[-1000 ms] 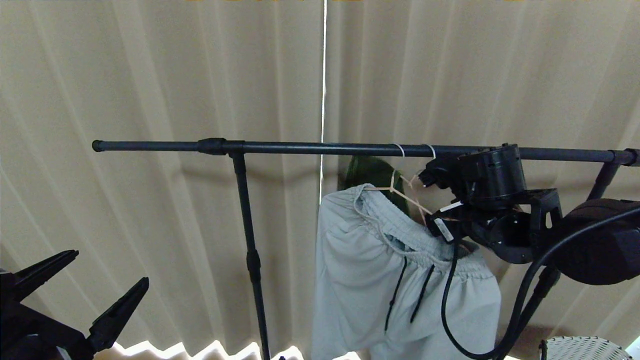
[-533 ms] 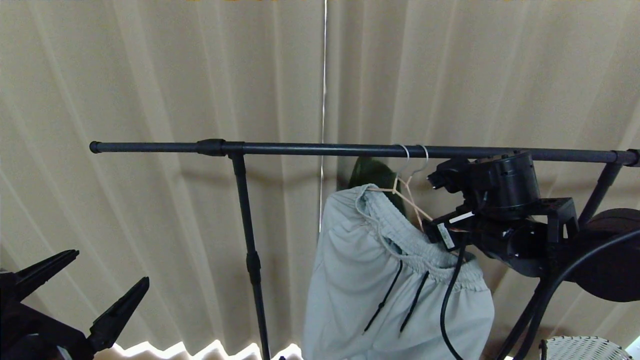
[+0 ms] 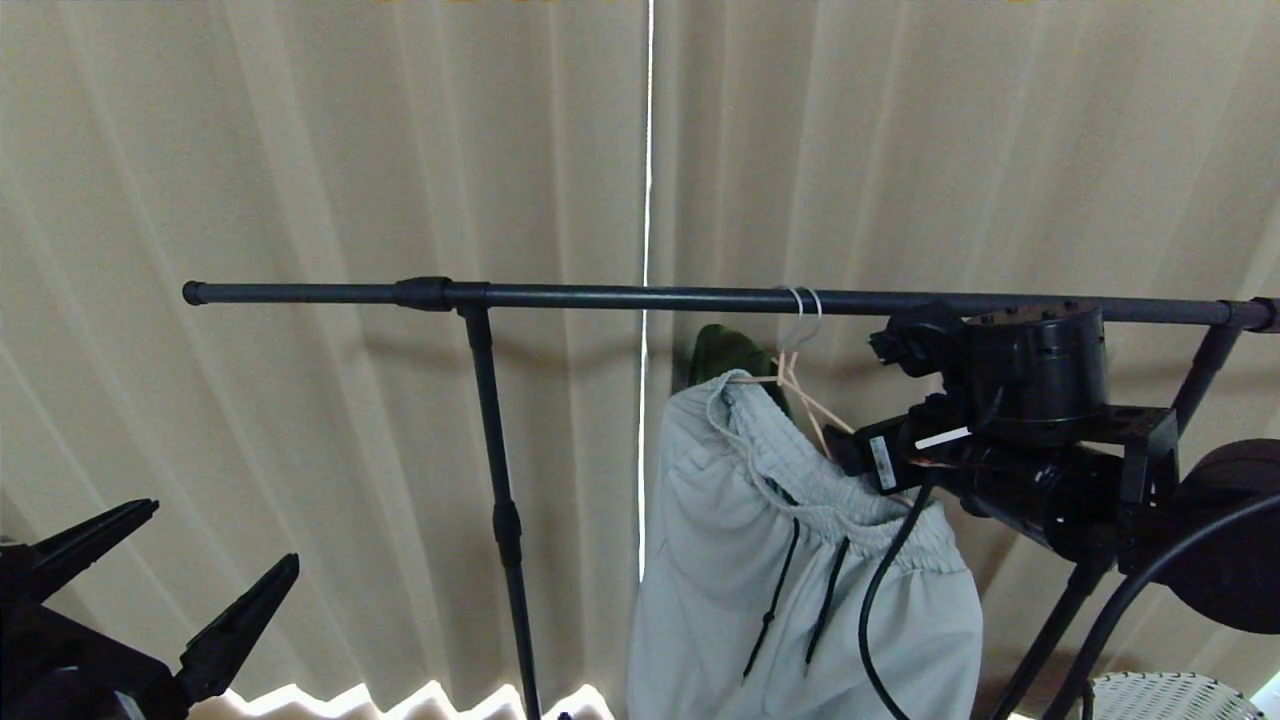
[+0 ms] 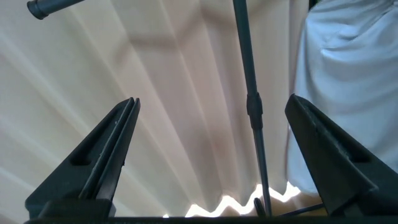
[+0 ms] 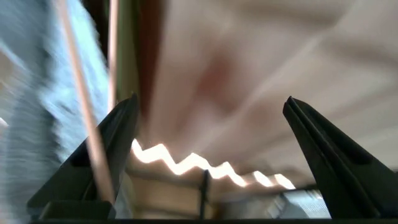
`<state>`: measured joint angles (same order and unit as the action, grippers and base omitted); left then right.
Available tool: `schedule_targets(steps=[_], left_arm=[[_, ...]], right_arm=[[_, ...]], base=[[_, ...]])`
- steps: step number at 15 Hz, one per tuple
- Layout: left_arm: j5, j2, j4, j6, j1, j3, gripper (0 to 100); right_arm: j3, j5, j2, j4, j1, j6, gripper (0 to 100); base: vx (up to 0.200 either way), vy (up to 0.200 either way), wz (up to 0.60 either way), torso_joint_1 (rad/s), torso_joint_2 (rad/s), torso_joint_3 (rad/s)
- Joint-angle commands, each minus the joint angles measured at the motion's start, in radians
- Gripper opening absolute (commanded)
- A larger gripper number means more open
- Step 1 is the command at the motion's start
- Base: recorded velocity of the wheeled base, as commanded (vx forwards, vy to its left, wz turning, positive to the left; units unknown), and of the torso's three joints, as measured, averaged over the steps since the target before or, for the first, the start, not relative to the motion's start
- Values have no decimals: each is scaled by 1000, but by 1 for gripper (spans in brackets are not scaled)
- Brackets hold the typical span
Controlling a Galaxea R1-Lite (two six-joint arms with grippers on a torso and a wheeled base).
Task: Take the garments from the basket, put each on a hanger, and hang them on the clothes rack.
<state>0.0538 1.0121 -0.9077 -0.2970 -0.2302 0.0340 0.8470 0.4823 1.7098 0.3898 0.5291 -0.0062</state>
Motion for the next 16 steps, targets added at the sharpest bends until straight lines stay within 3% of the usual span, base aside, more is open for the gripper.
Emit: schedule_targets(steps=[1, 7, 12, 16], left_arm=[[0, 0, 0, -1, 0, 0, 100], [1, -1, 0, -1, 0, 0, 100], [1, -3, 0, -1, 0, 0, 100], [1, -1, 0, -1, 0, 0, 100]], right_arm=[[-45, -22, 1, 60, -1, -1, 100], [-72, -53, 4, 175, -5, 2, 100], [-135, -139, 5, 317, -18, -1, 100], [-138, -148, 11, 320, -23, -5, 100]], base=[[0, 0, 0, 0, 0, 0], [0, 0, 0, 0, 0, 0], [0, 0, 0, 0, 0, 0], [0, 0, 0, 0, 0, 0]])
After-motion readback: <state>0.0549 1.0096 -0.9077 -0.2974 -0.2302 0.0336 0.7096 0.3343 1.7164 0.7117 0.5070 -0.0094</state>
